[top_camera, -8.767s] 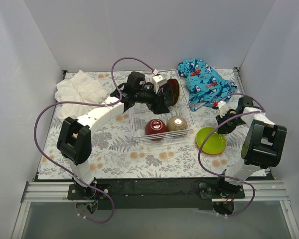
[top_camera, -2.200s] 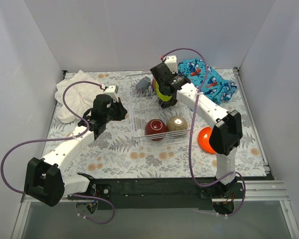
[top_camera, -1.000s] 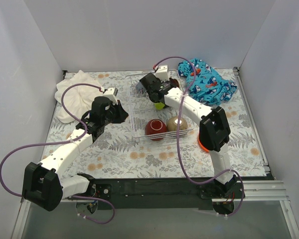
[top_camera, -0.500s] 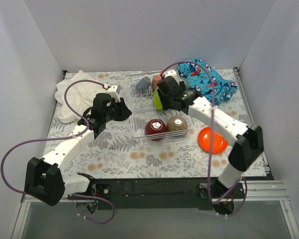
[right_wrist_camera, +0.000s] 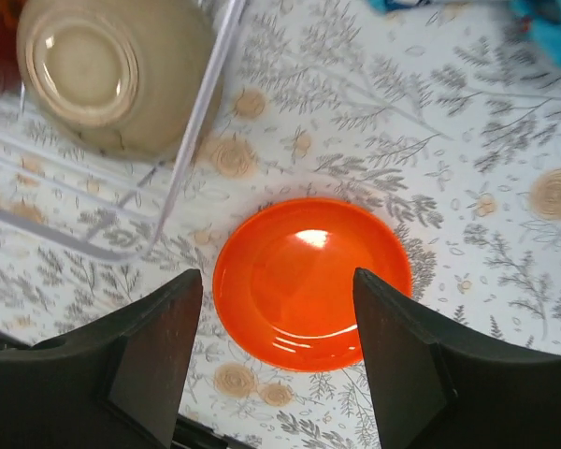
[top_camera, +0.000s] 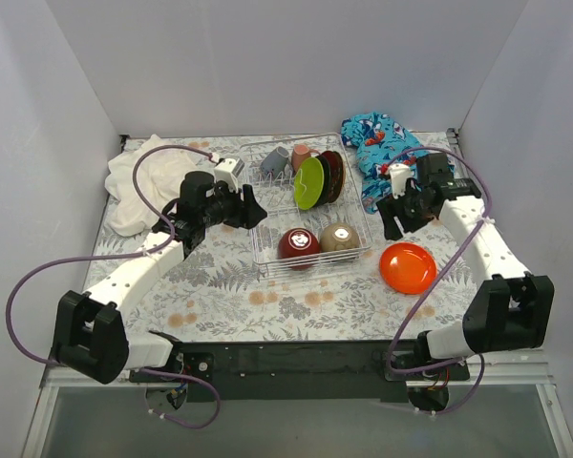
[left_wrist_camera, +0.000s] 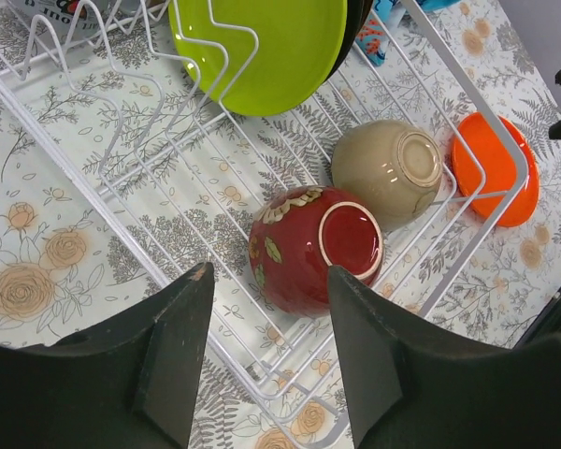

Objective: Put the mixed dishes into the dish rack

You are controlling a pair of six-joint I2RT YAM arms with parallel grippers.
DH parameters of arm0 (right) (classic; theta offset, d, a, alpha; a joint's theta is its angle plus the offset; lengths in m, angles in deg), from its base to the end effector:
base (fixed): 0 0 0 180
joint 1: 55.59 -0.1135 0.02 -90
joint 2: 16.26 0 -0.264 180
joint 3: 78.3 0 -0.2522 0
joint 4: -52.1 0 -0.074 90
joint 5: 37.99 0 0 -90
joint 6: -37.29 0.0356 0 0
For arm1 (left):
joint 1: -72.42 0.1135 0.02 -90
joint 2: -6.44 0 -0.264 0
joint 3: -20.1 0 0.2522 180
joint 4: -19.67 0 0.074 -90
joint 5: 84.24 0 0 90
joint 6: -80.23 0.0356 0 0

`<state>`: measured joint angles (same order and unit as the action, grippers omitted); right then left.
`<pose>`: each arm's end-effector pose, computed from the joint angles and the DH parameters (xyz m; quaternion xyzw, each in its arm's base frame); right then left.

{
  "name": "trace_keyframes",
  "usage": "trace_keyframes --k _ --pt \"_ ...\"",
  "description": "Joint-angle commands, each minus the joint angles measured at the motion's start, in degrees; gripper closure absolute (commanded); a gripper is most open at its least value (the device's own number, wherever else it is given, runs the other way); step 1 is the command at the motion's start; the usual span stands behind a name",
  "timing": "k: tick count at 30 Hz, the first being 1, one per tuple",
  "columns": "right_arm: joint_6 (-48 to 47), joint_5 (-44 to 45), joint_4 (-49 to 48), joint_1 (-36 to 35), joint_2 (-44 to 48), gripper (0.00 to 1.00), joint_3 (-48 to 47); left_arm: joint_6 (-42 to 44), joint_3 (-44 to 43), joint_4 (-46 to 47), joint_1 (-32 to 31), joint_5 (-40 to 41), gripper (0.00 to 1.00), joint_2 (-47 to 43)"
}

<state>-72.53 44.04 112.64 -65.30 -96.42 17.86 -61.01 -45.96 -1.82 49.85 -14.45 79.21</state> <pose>0.2814 0.0532 0.2983 -0.2628 0.9195 0.0413 0.2893 0.2602 -0.1215 0.2854 -0.1219 0.8408 -0.4240 0.3139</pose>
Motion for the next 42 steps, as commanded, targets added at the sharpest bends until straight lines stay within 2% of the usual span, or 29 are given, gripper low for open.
trace_keyframes --k 1,4,7,11,19,25,29,36,37,38,41,42 --pt "-14.8 -13.1 6.5 8.0 -2.0 0.28 2.2 2.7 -2.6 0.9 0.7 -2.9 0.49 1.8" --pt "-18.9 -16.3 6.8 16.1 -6.4 0.3 3.7 4.8 -3.8 -0.4 0.7 -3.4 0.49 2.5" --pt "-23.7 -17.9 8.4 20.2 -10.1 0.3 3.6 8.3 -4.8 -2.6 0.7 -3.3 0.48 2.7" --pt "-32.6 -17.9 12.4 22.8 -15.1 0.3 1.6 13.0 -3.9 -5.2 0.7 -4.0 0.46 2.5" --pt "-35.2 -17.5 12.8 29.2 -25.9 0.34 -5.8 20.5 -3.1 -7.3 0.7 -3.6 0.45 4.0" --pt "-38.0 -16.6 13.5 30.5 -29.7 0.36 -8.2 22.2 -4.2 -8.6 0.7 -2.9 0.45 6.2" --pt "-40.7 -17.2 20.6 30.5 -34.5 0.5 -9.6 22.2 -4.9 -8.7 0.7 -2.7 0.45 7.7" --pt "-41.5 -15.9 19.9 30.5 -36.1 0.57 -4.8 23.0 -5.2 -8.7 0.7 -1.4 0.44 8.4" --pt "-40.9 -16.1 19.7 30.5 -36.4 0.63 -4.6 22.9 -5.0 -8.8 0.7 -1.4 0.44 8.4" --pt "-40.2 -16.3 19.6 30.5 -36.7 0.76 -4.8 22.8 -4.8 -8.7 0.7 -1.3 0.44 8.4" --pt "-36.6 -17.0 19.9 30.5 -36.7 0.99 -6.7 21.5 -3.3 -8.4 0.7 -0.5 0.44 8.1" --pt "-34.2 -17.3 19.9 30.5 -36.0 0.99 -7.6 20.7 -2.5 -8.2 0.7 1.0 0.44 7.8"
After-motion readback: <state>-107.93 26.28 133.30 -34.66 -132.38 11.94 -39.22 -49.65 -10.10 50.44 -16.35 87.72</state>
